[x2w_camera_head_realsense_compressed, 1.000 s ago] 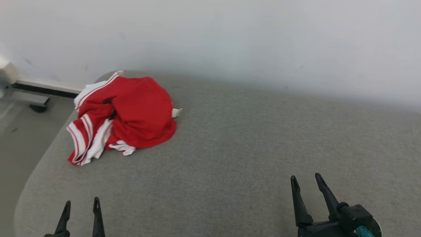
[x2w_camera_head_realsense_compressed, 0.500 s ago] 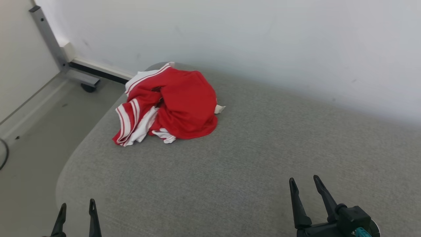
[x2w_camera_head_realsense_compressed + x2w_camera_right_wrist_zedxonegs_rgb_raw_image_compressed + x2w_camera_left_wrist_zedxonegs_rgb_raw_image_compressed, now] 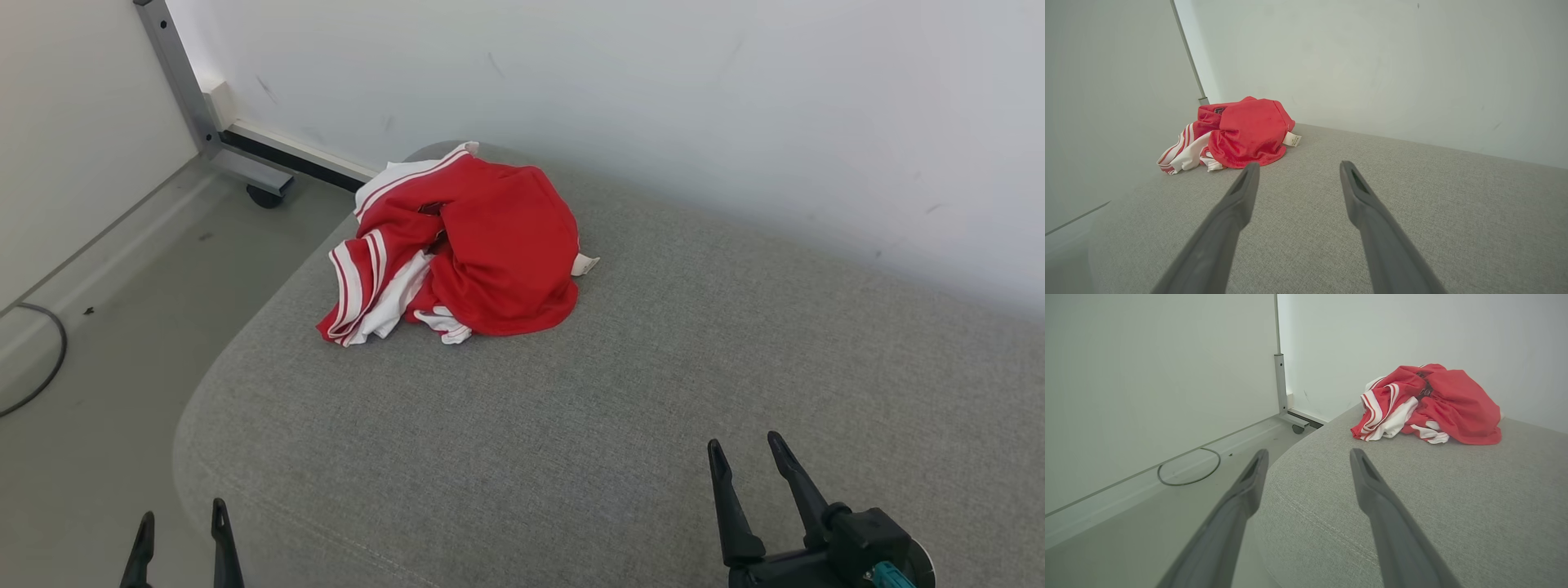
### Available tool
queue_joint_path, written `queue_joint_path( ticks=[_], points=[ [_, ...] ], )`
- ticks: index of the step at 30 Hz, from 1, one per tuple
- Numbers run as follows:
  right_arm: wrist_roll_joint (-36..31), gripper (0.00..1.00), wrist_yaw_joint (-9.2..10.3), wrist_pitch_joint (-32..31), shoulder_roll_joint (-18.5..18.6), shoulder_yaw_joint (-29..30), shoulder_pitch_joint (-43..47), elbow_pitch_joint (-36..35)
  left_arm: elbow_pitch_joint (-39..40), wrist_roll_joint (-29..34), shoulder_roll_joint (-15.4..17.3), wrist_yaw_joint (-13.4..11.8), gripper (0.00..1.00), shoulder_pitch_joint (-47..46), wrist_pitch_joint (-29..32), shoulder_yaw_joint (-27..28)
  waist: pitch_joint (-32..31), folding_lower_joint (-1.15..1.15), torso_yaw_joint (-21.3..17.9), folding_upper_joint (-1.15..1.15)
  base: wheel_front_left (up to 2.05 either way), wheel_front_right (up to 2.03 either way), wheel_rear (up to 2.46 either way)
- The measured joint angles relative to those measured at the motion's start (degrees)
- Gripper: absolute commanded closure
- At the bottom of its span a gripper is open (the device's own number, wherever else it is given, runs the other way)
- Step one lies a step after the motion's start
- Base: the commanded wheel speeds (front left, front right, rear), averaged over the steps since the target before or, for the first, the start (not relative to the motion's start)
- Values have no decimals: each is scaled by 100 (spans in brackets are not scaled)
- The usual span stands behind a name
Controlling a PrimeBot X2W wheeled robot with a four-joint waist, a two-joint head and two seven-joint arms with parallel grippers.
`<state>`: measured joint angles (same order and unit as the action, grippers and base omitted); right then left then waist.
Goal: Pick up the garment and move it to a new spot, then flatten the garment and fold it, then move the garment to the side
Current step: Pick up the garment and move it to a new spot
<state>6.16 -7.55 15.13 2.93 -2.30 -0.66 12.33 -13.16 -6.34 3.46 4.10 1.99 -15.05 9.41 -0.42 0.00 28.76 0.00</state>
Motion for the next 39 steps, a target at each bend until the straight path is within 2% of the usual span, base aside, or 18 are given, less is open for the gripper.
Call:
queue_joint_path(
  ticks=[5, 9, 18, 27, 35, 39],
  points=[
    [-52, 0, 0, 0, -3, -9, -44, 8, -45, -86, 2, -2, 0, -200, 0, 71, 20, 0, -72, 0, 0, 0, 0],
    [-154, 0, 0, 0, -2, 21, -136, -15, -88, -204, 185, 79, 0, -605, 0, 177, 93, 0, -247, 0, 0, 0, 0],
    [-359, 0, 0, 0, -3, 136, -461, -118, -244, -498, 820, 194, 0, -1796, 31, 411, 479, 0, -879, 0, 0, 0, 0],
    [-441, 0, 0, 0, -1, 299, -791, -412, -392, -1049, 1494, 267, 0, -3040, 409, 575, 1151, 1, -1578, 0, 0, 0, 0],
    [-441, 0, 0, 0, 2, 363, -943, -604, -777, -1213, 2043, 302, 0, -3839, 951, 402, 1707, 1, -2228, 1, 0, 0, 0],
    [-432, 0, 0, 0, 3, 383, -1005, -684, -1136, -1213, 2329, 305, 0, -4282, 1218, 144, 1933, 2, -2519, 1, 0, 0, 0]
  ],
)
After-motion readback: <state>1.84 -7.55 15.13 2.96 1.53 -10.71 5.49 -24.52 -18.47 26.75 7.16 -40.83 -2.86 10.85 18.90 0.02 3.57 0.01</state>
